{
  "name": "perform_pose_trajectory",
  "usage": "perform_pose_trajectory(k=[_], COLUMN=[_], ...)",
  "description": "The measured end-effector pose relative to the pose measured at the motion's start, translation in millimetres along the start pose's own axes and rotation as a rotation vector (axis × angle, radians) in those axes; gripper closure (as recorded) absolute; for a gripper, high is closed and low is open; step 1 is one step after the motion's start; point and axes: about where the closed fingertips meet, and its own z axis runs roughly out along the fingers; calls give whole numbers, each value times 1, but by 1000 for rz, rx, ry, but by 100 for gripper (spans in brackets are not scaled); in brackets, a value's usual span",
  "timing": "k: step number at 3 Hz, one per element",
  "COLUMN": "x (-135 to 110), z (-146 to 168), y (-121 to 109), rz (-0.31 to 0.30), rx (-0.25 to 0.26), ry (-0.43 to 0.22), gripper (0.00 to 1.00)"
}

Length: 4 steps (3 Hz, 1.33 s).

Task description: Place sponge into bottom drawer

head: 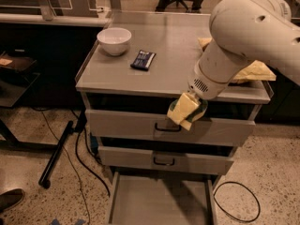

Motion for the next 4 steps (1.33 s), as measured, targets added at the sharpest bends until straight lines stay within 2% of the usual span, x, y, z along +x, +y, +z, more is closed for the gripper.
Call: perform_pose_trajectory(k=[1, 2, 3, 4], x=[17, 53, 96, 117], z=[9, 24, 61, 91], y=[-1, 17, 64, 89], rz=[59, 162, 249, 284], rx=[-46, -133, -282, -376], ry=[-3, -5, 41, 80], gripper=[100, 100, 100, 100])
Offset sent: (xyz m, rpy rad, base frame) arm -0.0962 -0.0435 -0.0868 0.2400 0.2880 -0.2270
